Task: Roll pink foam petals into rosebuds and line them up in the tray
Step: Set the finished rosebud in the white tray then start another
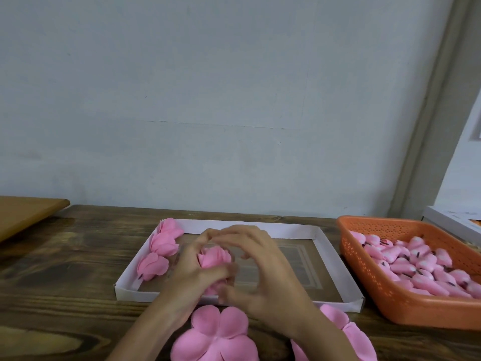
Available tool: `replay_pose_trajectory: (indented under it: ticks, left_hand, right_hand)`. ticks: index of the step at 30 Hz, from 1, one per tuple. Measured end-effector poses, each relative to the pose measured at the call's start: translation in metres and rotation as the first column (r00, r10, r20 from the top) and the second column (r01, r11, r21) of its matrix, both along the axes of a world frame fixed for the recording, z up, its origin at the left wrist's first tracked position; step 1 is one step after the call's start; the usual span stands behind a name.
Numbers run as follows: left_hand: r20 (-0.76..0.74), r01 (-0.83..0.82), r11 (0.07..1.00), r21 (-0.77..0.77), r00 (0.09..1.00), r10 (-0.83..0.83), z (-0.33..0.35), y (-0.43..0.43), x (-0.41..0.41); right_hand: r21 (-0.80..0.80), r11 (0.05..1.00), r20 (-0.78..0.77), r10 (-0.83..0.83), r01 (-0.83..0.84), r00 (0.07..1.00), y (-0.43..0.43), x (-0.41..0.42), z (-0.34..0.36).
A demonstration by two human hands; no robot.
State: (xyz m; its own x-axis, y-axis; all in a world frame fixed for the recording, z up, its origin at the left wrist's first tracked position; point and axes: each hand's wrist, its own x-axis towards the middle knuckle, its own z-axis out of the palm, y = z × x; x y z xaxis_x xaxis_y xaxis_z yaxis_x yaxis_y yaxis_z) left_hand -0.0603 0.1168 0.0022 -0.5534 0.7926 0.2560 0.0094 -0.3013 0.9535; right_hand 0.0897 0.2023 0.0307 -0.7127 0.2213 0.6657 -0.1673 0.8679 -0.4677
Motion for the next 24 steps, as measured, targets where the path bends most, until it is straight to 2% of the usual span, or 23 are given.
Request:
replay_pose_trajectory:
  ticks: [3, 6, 10, 16, 21, 24]
  left_hand:
    - [-0.205, 0.069, 0.997, 0.018, 0.977, -0.064, 0.0029, 0.0017, 0.008]
    - [-0.253, 0.107, 0.993, 0.051, 0.963, -0.091, 0.0053, 0.0015, 0.0106]
    - [-0.225, 0.084, 0.996, 0.039, 0.972, -0.073, 0.005, -0.0006, 0.0087]
    - [-0.201, 0.08, 0.995, 0.053, 0.977, -0.068, 0.0031, 0.0024, 0.0043]
    - [-0.12, 0.077, 0.995, 0.063, 0.99, -0.069, 0.0035, 0.0037, 0.0034]
    - [-0.08, 0.082, 0.996, 0.042, 0.994, -0.079, 0.0051, 0.0042, 0.0026]
  right_hand:
    - [0.145, 0.987, 0.042, -0.072, 0.065, 0.997, -0.0004, -0.0023, -0.004]
    - [0.192, 0.976, 0.05, -0.111, 0.1, 0.993, -0.0019, -0.0034, -0.0056]
    - [0.193, 0.971, 0.008, -0.146, 0.141, 0.989, -0.001, -0.0041, -0.0042]
    - [0.211, 0.97, 0.012, -0.123, 0.118, 0.992, -0.0037, -0.0045, -0.0036]
    - [0.237, 0.967, 0.065, -0.115, 0.097, 0.991, -0.0058, -0.0057, -0.0061]
    - [0.285, 0.953, 0.044, -0.119, 0.102, 0.992, -0.0085, -0.0093, -0.0071]
